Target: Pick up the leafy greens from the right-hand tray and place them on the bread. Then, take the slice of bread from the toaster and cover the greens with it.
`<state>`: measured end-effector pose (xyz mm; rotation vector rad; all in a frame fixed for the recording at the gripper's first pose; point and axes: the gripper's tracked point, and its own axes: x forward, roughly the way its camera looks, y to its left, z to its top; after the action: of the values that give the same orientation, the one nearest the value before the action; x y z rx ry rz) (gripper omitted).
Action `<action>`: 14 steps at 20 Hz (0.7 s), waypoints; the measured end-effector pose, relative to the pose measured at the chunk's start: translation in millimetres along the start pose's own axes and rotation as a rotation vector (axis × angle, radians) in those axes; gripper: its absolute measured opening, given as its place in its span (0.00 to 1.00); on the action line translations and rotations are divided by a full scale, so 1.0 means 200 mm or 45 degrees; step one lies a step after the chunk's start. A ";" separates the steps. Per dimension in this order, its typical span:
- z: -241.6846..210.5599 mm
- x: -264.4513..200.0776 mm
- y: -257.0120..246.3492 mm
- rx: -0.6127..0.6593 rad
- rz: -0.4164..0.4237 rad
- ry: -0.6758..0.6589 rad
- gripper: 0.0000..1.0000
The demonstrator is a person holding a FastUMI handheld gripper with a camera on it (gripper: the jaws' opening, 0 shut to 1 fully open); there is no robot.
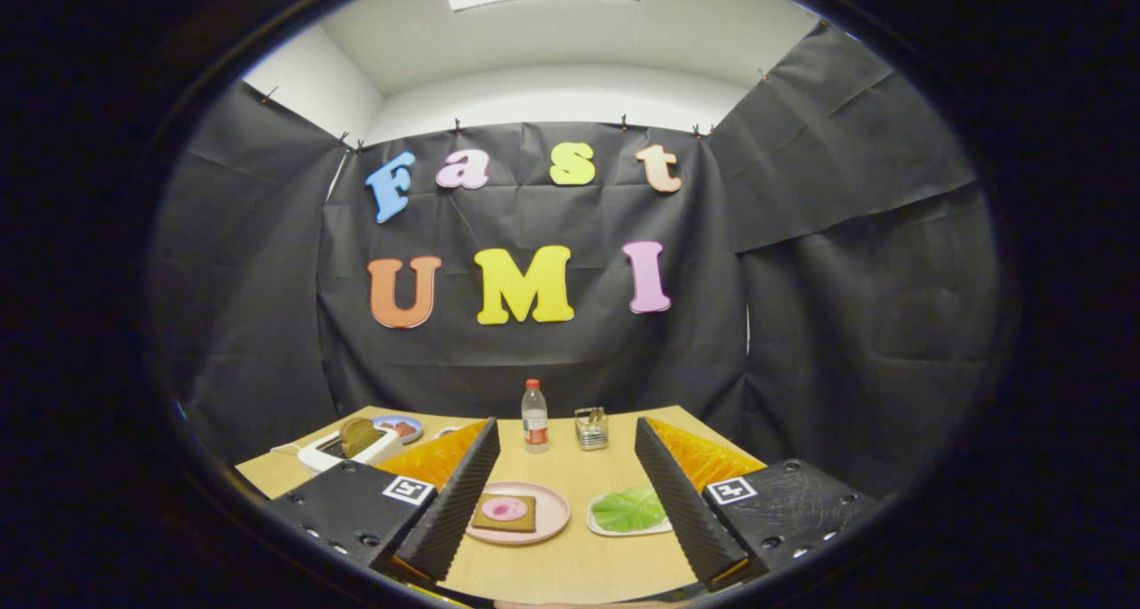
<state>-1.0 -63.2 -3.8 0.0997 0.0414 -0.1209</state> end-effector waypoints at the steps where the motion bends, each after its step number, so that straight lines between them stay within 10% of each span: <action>1: -0.01 0.02 -0.02 -0.012 0.000 0.006 0.95; 14: -0.43 0.60 -0.41 -0.123 -0.078 0.383 0.95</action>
<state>105.0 -149.4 -103.0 0.0194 0.3503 -0.1639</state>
